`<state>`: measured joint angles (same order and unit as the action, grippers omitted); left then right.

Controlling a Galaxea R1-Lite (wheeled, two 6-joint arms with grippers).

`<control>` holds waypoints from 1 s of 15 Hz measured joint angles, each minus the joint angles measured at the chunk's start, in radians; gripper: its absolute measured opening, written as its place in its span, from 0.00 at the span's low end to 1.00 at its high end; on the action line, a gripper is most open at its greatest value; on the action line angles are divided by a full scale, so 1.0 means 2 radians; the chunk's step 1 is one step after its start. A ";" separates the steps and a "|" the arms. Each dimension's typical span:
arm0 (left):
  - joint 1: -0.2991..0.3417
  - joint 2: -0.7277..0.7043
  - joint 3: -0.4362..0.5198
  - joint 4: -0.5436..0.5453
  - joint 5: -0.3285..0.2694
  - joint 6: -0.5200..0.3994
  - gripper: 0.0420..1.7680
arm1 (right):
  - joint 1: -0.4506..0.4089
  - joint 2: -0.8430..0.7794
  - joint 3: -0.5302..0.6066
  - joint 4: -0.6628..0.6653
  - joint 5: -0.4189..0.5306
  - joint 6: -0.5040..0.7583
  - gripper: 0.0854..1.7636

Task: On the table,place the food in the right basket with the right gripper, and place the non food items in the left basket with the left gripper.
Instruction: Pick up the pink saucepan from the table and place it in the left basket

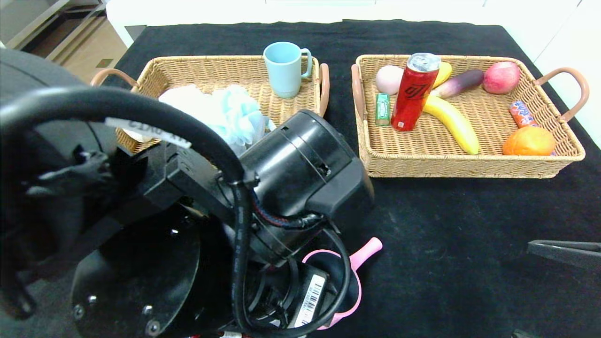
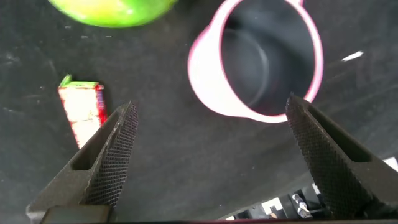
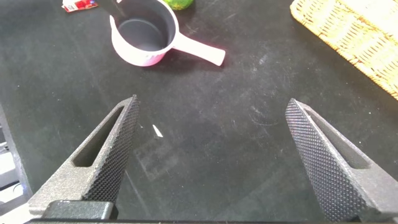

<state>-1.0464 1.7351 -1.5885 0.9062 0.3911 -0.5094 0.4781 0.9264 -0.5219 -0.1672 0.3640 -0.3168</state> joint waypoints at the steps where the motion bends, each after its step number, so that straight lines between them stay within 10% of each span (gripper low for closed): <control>1: -0.002 0.004 -0.005 0.001 0.000 0.000 0.97 | 0.000 -0.001 0.000 0.000 0.000 0.000 0.97; 15: -0.010 0.042 -0.010 0.000 0.000 -0.001 0.97 | -0.001 -0.001 0.000 0.000 0.000 0.000 0.97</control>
<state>-1.0666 1.8194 -1.6081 0.9057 0.3919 -0.5104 0.4766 0.9240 -0.5228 -0.1674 0.3645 -0.3160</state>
